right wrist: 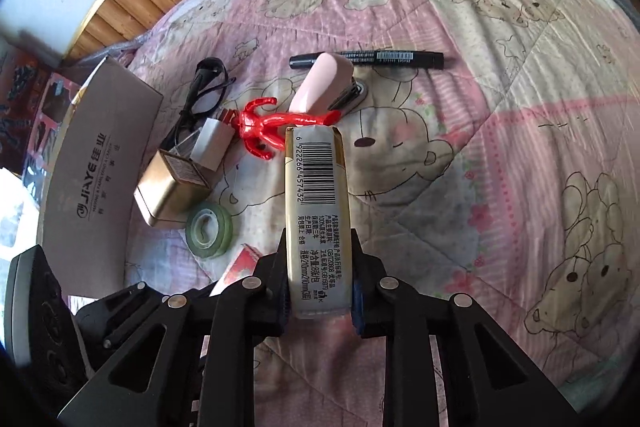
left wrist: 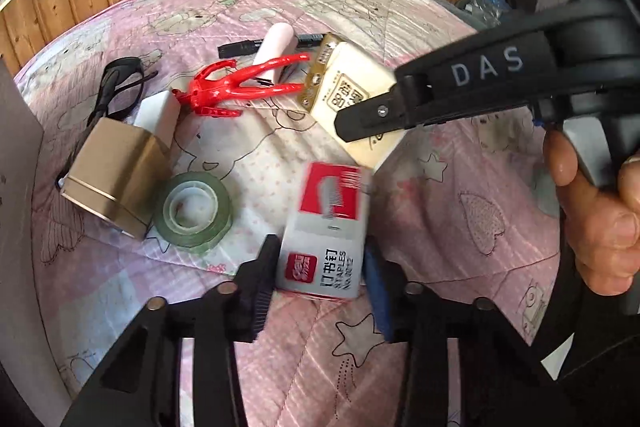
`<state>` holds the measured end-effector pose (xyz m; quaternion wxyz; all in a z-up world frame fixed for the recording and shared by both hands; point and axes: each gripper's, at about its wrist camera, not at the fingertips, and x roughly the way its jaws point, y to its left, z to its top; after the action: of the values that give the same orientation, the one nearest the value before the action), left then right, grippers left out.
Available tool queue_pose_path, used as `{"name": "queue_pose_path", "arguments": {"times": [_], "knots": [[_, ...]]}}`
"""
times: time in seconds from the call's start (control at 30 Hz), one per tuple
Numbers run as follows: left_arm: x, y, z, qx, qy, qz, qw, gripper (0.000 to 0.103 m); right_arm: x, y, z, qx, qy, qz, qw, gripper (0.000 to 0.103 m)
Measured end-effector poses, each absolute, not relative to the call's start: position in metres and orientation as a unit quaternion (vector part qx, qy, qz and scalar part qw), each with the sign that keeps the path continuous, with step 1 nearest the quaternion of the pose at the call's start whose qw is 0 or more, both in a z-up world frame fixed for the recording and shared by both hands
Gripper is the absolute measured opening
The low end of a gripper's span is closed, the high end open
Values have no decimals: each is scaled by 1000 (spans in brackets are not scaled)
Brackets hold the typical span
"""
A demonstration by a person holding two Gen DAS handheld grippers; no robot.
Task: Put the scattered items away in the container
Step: 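Grasp the red staples box with the left tool while the right tool grasps the gold tissue pack, then carry the staples box and tissue pack with both tools over the white box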
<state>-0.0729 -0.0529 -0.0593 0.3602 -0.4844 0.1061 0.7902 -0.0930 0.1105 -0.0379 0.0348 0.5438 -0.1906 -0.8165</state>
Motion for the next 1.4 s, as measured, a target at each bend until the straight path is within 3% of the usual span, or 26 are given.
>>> {"name": "queue_pose_path", "arguments": {"times": [0.13,0.2,0.23,0.27,0.3,0.33,0.37,0.4,0.87,1.4], "knots": [[-69,-60,-62,-502,88,798,322,40,-93,104,-50,562,-189,-804,39,25],[-69,-55,-68,-501,101,805,300,47,-94,105,-60,567,-203,-797,35,30],[-69,-52,-68,-497,100,808,300,58,-95,107,-63,566,-210,-796,33,32],[-70,-48,-68,-497,96,808,301,66,-95,108,-64,564,-217,-796,34,30],[-72,-45,-68,-498,91,808,302,66,-95,110,-63,560,-222,-797,35,26],[-75,-42,-69,-498,87,809,301,65,-94,111,-61,556,-221,-800,36,25],[-78,-42,-70,-498,84,811,295,48,-92,111,-56,551,-215,-805,33,25],[-80,-42,-69,-499,82,814,286,38,-90,111,-51,545,-207,-812,29,24],[-57,-80,-37,-528,36,819,222,39,-64,79,-33,538,-150,-829,29,24],[-47,-107,24,-492,-3,846,206,39,-34,42,-1,518,-106,-849,20,24]]}}
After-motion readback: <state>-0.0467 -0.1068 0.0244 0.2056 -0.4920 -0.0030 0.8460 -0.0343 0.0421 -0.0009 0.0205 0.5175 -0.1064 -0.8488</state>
